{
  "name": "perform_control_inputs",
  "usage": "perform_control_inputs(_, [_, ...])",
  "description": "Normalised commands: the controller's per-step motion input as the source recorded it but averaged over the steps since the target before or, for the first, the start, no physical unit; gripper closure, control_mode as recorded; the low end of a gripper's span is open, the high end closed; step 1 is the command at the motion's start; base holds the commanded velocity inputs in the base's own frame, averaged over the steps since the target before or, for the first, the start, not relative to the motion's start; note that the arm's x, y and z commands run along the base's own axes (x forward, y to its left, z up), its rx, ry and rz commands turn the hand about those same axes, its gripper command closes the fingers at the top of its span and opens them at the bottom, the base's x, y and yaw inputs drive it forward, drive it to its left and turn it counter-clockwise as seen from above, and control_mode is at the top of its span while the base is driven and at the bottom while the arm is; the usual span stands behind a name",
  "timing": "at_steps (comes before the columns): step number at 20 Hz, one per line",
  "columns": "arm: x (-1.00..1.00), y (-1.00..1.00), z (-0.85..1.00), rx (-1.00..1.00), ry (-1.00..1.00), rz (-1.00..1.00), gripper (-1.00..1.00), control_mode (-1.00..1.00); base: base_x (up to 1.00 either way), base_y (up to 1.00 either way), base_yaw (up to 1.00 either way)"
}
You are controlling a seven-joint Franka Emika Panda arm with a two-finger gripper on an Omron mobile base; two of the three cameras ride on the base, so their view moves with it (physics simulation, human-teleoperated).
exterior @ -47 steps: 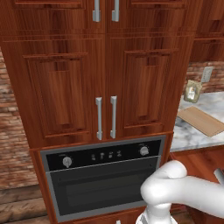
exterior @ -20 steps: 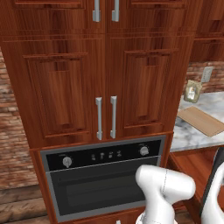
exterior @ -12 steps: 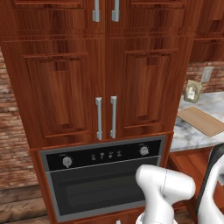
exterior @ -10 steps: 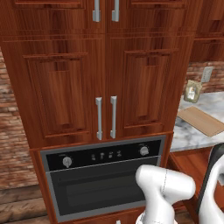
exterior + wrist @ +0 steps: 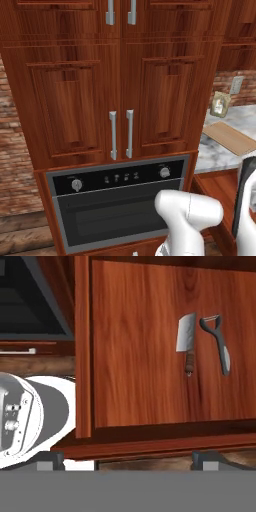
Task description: Open the drawer on the right and place the cutting tools on the cutting board.
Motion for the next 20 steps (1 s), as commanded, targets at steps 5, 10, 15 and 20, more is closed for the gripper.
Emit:
perform_control_inputs(5, [0.37,0.00,-0.16,-0.01,0.00,-0.08,-1.00,-1.00,0.00,0.00,0.00])
perform_control_inputs(10, [0.20,0.00,-0.29,-0.06,0.00,-0.05,-1.00,-1.00,0.00,0.00,0.00])
perform_control_inputs(15, [0.06,0.00,-0.46,-0.11,0.00,-0.05,-1.00,-1.00,0.00,0.00,0.00])
perform_control_inputs(20, [0.11,0.00,-0.50,-0.08,0.00,-0.04,-1.00,-1.00,0.00,0.00,0.00])
